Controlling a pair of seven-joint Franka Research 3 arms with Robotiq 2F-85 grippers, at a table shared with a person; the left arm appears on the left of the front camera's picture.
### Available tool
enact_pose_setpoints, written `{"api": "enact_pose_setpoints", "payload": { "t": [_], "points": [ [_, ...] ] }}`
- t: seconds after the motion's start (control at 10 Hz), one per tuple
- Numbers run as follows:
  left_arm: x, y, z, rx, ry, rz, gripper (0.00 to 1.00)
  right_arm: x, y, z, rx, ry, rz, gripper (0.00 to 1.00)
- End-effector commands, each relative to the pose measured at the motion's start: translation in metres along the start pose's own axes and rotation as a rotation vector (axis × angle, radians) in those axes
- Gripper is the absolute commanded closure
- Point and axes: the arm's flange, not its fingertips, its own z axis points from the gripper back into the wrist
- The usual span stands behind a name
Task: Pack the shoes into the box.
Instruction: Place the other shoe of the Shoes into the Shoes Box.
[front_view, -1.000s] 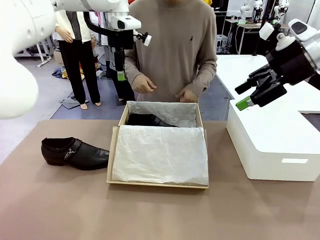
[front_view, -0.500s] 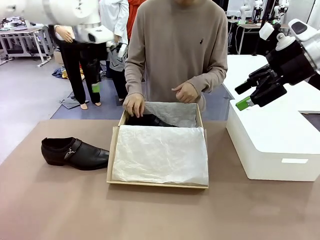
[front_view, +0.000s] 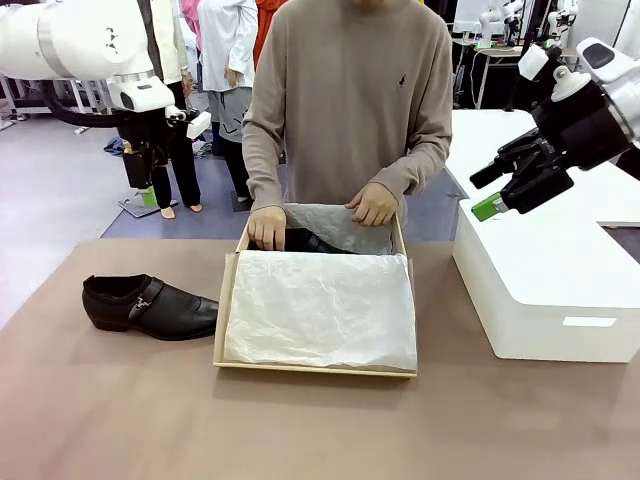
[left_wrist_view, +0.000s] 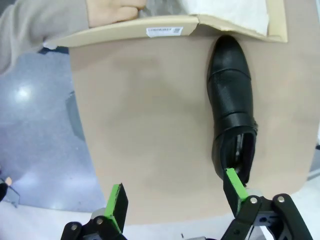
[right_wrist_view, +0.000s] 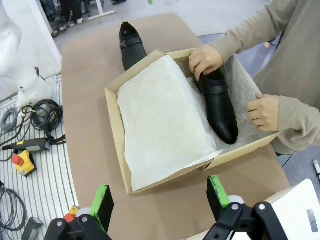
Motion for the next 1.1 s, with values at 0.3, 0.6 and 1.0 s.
{"api": "enact_pose_setpoints", "payload": {
  "t": [0.3,0.6,1.0],
  "points": [
    [0.0,0.0,0.0,0.0,0.0,0.0,0.0,0.0011,-0.0023,-0.0018,0.011,-0.032,0.022,0.0],
    [0.0,0.0,0.0,0.0,0.0,0.0,0.0,0.0011,-0.0023,-0.0018,0.011,-0.032,0.022,0.0],
    [0.0,0.0,0.0,0.0,0.0,0.0,0.0,0.0011,-0.0023,-0.0018,0.011,-0.032,0.022,0.0]
  ]
}}
